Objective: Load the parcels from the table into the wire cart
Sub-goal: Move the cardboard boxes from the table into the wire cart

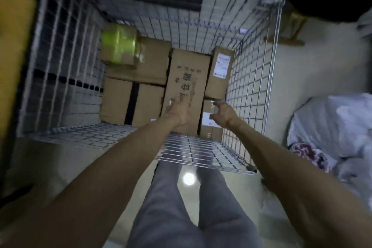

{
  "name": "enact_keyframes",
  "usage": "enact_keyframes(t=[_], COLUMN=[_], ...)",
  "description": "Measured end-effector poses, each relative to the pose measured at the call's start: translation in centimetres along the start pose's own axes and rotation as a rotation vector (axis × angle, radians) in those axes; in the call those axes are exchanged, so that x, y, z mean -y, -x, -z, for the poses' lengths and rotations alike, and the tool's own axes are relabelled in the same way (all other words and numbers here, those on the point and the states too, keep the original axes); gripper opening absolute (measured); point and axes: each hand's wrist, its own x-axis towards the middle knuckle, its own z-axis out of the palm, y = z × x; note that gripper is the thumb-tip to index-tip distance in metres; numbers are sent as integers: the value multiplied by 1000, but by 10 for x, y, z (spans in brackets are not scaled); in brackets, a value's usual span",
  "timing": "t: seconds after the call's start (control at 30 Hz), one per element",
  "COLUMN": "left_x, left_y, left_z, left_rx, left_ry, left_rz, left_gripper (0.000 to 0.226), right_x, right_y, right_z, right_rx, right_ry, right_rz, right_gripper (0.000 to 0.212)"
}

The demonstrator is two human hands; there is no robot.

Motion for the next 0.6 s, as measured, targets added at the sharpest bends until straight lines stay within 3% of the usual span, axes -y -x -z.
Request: enact_keyframes(t=[0.2, 0.4, 0.6], left_x=[-32, -49, -33], left_y=[83, 161, 264], left_z=[76, 125, 149], left_rx=[-177, -441, -678], left_ry=[182, 243, 220], left_rz=[62, 57, 178], left_gripper=[56, 76, 60], right_x=[63, 112, 179], right_y=[65, 118, 161], right_z=[61, 103, 133], right_rx=[-59, -81, -98], right_ry=[81, 312, 348], right_rz=[142, 341, 569], right_gripper=[67, 70, 65])
